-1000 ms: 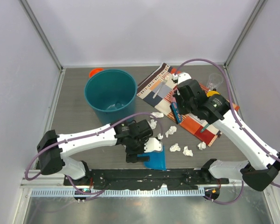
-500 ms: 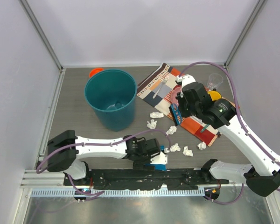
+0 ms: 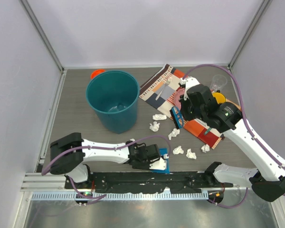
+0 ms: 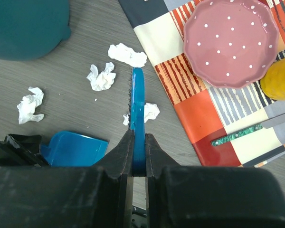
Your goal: Sweep away the paper scraps from the table
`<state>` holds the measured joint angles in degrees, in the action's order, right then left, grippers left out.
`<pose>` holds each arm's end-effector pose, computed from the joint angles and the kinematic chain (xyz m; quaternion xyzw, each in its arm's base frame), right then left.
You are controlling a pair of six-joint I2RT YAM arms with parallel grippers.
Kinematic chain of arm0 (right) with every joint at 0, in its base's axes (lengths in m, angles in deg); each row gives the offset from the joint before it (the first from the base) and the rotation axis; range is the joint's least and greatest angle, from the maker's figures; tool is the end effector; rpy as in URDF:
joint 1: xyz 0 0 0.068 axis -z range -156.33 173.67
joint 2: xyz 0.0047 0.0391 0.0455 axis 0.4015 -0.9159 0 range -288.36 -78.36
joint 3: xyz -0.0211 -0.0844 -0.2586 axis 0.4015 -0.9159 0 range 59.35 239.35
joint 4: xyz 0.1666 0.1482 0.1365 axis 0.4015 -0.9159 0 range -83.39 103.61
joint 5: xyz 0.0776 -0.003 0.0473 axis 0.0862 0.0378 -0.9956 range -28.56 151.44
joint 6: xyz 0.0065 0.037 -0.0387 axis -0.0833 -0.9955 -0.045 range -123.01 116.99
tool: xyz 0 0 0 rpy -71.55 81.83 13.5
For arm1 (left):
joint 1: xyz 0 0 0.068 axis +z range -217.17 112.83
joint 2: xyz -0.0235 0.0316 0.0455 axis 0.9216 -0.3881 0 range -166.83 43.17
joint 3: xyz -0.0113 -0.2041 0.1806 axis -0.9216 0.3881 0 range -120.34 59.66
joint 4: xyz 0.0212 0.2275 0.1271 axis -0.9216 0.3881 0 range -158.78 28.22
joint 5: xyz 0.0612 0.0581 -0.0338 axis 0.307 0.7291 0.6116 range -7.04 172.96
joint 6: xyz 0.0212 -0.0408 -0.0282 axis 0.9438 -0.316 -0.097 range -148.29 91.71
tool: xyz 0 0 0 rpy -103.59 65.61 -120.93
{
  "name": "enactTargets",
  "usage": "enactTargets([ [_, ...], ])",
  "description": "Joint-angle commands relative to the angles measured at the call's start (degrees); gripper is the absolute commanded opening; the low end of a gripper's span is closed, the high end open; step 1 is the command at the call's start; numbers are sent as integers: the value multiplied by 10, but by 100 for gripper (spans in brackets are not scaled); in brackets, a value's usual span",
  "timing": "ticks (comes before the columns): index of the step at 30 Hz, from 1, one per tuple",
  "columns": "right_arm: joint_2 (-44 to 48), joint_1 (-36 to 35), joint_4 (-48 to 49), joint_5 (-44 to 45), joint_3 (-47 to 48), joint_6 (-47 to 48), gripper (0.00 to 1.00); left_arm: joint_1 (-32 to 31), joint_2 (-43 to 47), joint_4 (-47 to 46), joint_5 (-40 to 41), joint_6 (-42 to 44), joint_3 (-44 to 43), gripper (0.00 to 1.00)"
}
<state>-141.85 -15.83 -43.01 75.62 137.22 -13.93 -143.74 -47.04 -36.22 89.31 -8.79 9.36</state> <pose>0.1637 0.1236 0.3957 -0.1756 0.8917 0.0691 0.4115 0.0689 -0.2718 0.1619 0.7282 0.6661 -0.0245 0.1598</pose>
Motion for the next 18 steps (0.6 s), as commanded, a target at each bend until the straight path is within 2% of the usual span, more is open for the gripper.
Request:
enactTargets([
  [1, 6, 3, 25, -6, 2, 1, 1, 2, -7, -14, -36, 4, 1, 36],
  [3, 6, 2, 26, -4, 2, -1, 1, 3, -9, 4, -52, 1, -6, 22],
  [5, 7, 3, 27, 0, 2, -3, 1, 2, -14, 19, -79, -3, -22, 1],
  [9, 13, 2, 26, 28, 4, -23, 1, 12, 0, 57, -75, -8, -63, 0],
  [12, 24, 2, 20, 82, 16, -50, 1, 49, 32, 102, -69, -4, -114, 0],
  [14, 35, 2, 14, 116, 20, -65, 1, 70, 61, 160, -69, 14, -160, 0],
  [18, 49, 4, -2, 189, 29, -98, 1, 74, 111, 266, -19, 33, -253, 0],
])
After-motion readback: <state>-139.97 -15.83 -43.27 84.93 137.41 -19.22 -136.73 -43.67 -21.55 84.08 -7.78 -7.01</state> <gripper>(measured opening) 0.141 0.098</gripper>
